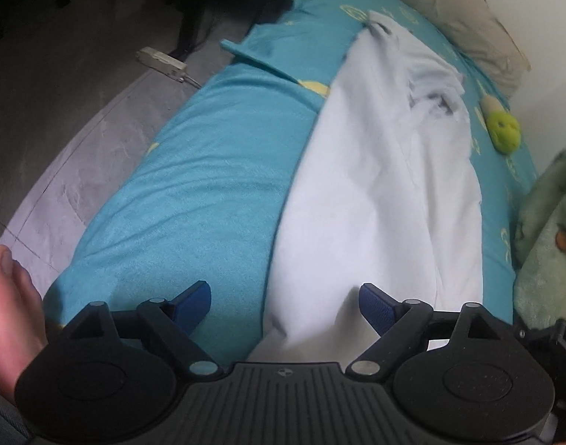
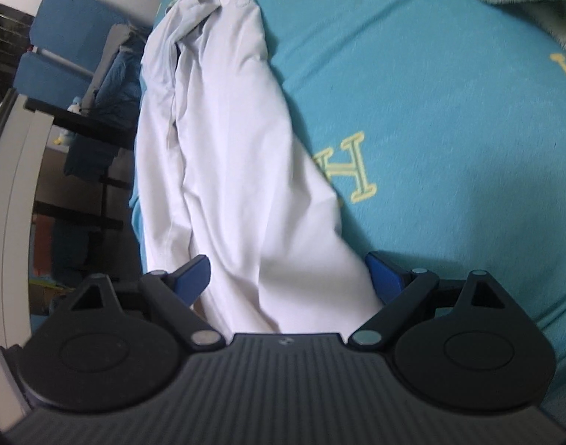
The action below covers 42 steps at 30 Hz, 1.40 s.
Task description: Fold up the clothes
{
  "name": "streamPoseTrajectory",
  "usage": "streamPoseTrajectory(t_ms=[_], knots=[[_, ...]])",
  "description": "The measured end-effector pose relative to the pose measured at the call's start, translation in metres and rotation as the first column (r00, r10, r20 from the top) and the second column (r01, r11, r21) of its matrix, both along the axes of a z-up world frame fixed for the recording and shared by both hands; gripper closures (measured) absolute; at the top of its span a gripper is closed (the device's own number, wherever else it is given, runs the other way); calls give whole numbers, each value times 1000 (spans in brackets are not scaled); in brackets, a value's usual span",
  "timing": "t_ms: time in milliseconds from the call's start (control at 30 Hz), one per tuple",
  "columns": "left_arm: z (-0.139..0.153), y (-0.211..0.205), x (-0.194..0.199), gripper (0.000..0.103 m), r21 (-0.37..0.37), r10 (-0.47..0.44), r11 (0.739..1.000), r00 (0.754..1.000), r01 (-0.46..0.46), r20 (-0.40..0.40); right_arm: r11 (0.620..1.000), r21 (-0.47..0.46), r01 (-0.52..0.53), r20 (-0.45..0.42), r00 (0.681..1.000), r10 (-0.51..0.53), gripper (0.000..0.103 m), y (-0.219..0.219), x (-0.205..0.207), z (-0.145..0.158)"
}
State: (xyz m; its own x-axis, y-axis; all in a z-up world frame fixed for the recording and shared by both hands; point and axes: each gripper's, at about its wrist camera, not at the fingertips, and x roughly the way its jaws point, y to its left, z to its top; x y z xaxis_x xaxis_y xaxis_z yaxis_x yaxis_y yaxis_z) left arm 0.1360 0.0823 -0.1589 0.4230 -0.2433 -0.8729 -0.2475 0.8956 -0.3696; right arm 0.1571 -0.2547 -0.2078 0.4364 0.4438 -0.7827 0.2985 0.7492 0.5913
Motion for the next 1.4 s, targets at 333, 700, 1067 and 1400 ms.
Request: streamPoseTrajectory(t_ms=[333, 700, 1067, 1400], knots=[[0, -8, -12, 79, -77, -126, 990, 990, 121, -66, 952, -223, -207, -82, 978, 194, 49, 56, -22, 11], [43, 9, -35, 96, -231, -50, 969, 983, 92, 179, 977, -198, -75, 125, 987, 101, 91, 36, -49, 55], [125, 21, -70, 97, -336, 39, 935, 908, 115, 417, 1000, -12, 5, 333, 943, -1, 92, 17, -65, 117], [190, 11, -132, 97, -263, -4, 949, 842, 173, 539, 1000, 17, -2, 438, 899, -5, 92, 5, -111, 170]])
